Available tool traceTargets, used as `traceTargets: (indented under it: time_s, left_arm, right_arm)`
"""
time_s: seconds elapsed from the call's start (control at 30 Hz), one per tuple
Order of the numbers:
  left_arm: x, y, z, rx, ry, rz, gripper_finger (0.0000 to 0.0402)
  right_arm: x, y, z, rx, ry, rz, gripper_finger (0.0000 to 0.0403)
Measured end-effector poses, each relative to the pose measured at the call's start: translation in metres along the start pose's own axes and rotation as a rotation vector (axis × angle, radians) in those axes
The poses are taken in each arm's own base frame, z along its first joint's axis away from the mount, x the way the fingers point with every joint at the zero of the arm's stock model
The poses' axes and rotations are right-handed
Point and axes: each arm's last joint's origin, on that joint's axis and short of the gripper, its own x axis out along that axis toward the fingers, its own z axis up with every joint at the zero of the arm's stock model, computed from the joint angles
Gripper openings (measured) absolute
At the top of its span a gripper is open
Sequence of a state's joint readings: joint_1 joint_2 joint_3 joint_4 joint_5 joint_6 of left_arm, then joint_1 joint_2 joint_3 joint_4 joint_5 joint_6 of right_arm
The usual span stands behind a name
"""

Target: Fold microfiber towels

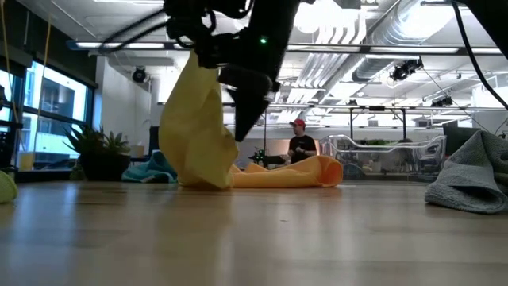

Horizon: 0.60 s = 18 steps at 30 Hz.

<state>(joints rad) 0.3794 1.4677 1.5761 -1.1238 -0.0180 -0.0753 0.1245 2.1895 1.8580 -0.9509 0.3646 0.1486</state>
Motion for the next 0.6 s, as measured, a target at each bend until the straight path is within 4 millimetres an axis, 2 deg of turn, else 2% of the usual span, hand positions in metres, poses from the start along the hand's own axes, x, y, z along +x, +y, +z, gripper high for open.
traceTargets:
  time_s: [0.13,0.2,0.47,0.6]
  left_arm:
    - [0.001,-0.003,-0.001,-0.005,0.01,-0.056,0.0]
    - [0.008,-0.005,-0.005,0.01,0.031,-0.051,0.0]
    - [0.059,-0.004,-0.041,0.006,0.199,0.019,0.0]
    - [0.082,-0.002,-0.065,0.006,0.267,0.042,0.0]
  right_arm:
    - [0.001,-0.005,-0.006,-0.01,0.056,-0.02,0.0]
    - [0.001,-0.005,-0.007,-0.017,0.065,-0.018,0.0]
    - [-0.007,0.014,-0.015,-0.138,0.099,0.007,0.0]
    - [-0.007,0.015,-0.014,-0.149,0.092,0.035,0.0]
